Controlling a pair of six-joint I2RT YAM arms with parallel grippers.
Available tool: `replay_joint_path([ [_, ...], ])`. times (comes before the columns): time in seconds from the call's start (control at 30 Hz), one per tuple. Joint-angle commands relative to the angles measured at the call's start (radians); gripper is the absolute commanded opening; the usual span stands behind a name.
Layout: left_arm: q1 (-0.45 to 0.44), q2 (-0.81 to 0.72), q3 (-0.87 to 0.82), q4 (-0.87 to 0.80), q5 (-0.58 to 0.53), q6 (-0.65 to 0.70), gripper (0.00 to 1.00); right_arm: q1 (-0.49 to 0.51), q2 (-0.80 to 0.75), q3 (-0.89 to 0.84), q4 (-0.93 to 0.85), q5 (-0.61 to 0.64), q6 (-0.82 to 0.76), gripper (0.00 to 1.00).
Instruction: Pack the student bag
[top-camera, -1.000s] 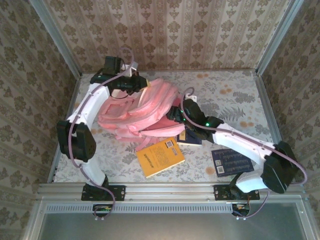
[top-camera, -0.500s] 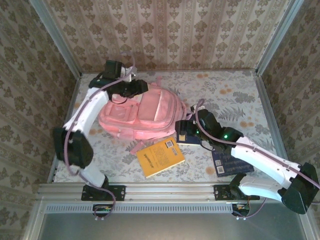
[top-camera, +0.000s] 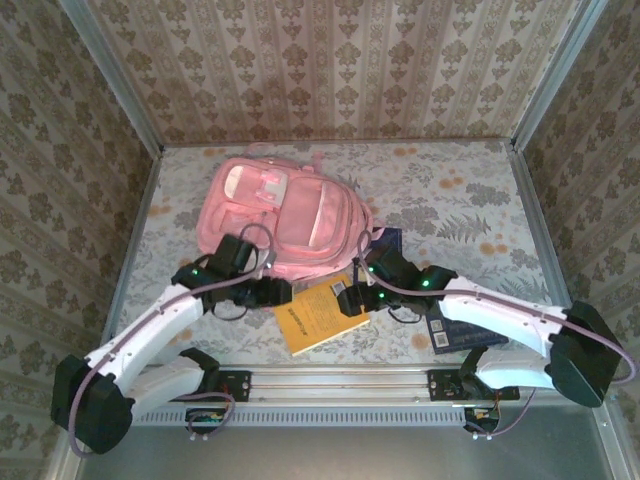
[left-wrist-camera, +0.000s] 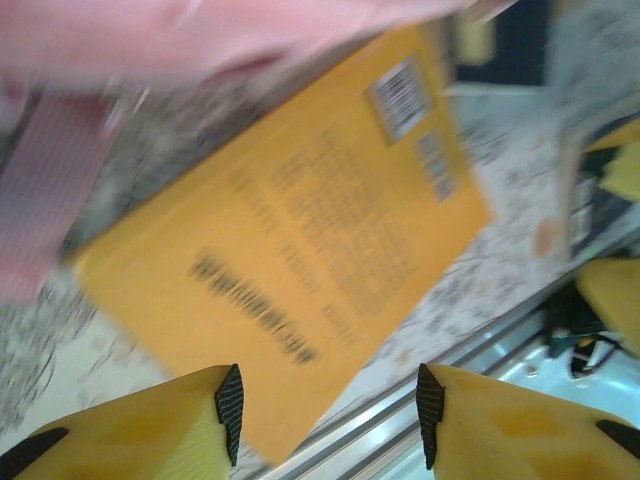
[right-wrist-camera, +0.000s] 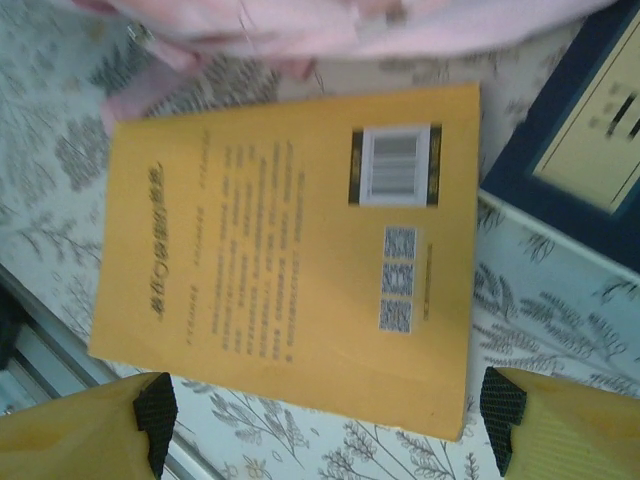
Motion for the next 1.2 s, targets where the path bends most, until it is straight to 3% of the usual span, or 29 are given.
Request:
replay_joint_path([
  [0.0,-0.004,-0.053,-0.063,0.056,-0.029,-0.083,0.52,-0.001,0.043,-0.015,-0.024,-0.050,0.026,0.83],
  [0.3,-0.004,0.038,-0.223,0.227,0.000,-0.180,0.53,-0.023,0.208,0.015,-0.052,-0.007,0.093,0.86],
  [0.5,-0.005,0.036,-0.242,0.242,-0.019,-0.166,0.53,-0.047,0.210,-0.002,-0.053,0.036,0.144,0.86],
  [0.7,-0.006,0.054,-0.283,0.299,-0.013,-0.171,0.52,-0.076,0.221,-0.067,0.092,-0.174,0.205,0.85],
  [0.8,-0.010,0.085,-0.302,0.343,-0.016,-0.172,0.50,-0.077,0.244,-0.077,0.128,-0.216,0.229,0.83],
  [1.17,-0.052,0.119,-0.288,0.376,-0.039,-0.169,0.43,-0.084,0.200,-0.112,0.255,-0.368,0.328,0.62],
])
